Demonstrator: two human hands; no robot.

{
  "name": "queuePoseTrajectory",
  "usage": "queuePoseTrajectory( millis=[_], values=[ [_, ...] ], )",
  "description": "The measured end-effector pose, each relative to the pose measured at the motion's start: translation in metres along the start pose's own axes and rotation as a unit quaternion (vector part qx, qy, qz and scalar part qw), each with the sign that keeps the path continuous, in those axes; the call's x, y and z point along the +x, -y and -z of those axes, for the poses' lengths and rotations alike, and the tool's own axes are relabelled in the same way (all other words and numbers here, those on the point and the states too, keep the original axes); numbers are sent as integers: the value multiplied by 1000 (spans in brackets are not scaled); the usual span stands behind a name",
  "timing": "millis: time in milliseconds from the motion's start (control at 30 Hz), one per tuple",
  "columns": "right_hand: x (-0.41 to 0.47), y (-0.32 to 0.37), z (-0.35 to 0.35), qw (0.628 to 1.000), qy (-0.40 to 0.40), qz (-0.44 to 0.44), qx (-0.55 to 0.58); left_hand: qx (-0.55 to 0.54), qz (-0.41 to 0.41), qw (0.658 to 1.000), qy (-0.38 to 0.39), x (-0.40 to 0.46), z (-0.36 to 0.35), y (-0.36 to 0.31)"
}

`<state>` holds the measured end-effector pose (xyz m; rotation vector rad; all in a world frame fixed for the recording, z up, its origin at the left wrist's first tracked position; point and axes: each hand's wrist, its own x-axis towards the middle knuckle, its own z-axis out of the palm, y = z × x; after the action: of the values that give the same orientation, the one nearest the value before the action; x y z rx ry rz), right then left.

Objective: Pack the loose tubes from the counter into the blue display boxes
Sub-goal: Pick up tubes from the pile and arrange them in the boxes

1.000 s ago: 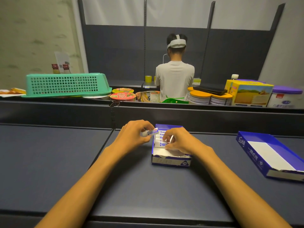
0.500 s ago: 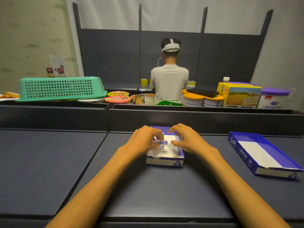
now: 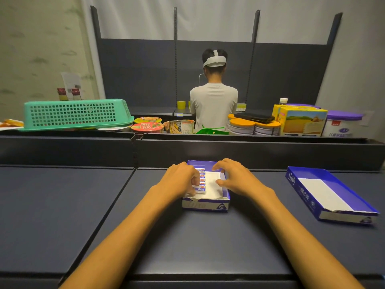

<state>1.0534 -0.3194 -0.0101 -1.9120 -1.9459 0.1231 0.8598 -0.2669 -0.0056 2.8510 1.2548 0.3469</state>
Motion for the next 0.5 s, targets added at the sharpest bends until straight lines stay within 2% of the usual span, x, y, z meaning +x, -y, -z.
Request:
queuePoseTrajectory(
  millis=[167,500],
  values=[
    [1,2,0,1000,-2,1,-1,-29,6,1000,7,1,0,1],
    [-1,2,1,1000,2,-4,-7,-12,16,1000,-8,5,-4,0]
  ],
)
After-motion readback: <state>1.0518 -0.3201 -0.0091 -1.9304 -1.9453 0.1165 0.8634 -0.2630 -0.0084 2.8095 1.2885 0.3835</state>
